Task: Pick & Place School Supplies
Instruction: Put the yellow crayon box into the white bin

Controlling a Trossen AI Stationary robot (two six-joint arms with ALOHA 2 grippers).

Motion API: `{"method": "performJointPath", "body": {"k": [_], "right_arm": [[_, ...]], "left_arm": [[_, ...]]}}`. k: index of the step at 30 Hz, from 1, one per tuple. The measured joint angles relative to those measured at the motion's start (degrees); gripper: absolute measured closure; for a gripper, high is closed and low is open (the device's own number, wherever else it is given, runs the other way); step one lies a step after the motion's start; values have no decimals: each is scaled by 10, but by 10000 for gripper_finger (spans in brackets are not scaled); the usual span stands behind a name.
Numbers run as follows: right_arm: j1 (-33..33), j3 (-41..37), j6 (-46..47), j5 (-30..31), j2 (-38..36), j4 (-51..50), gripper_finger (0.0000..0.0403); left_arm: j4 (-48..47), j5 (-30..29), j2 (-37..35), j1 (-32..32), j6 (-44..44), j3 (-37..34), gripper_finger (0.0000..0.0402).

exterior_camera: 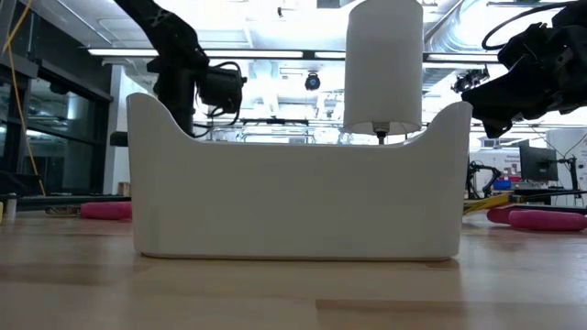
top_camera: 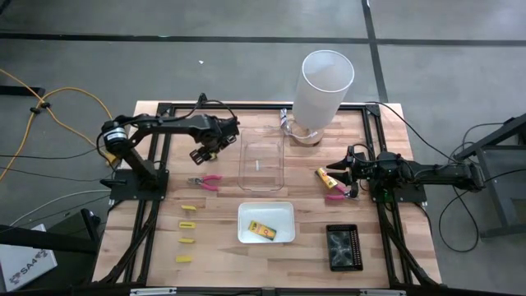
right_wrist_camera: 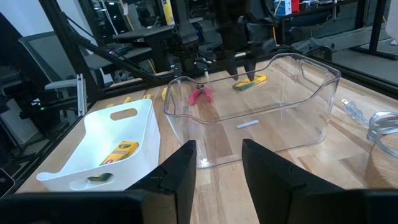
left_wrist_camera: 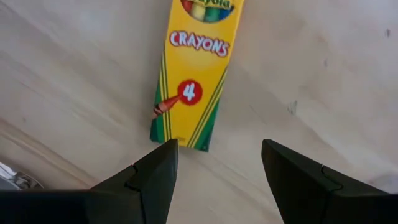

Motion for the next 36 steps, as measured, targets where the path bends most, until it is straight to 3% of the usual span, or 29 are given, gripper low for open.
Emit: {"method": "performJointPath", "body": {"k": [14,30,36], "right_arm": [[0,0,0,0,0,0,282],[0,0,0,0,0,0,282],[0,0,0,0,0,0,282]], "left_arm": [[16,59,-5,-3,8,0,177],[31,-43,-5,-7,58,0,177],[31,-49,-5,-7,48,0,177]]}}
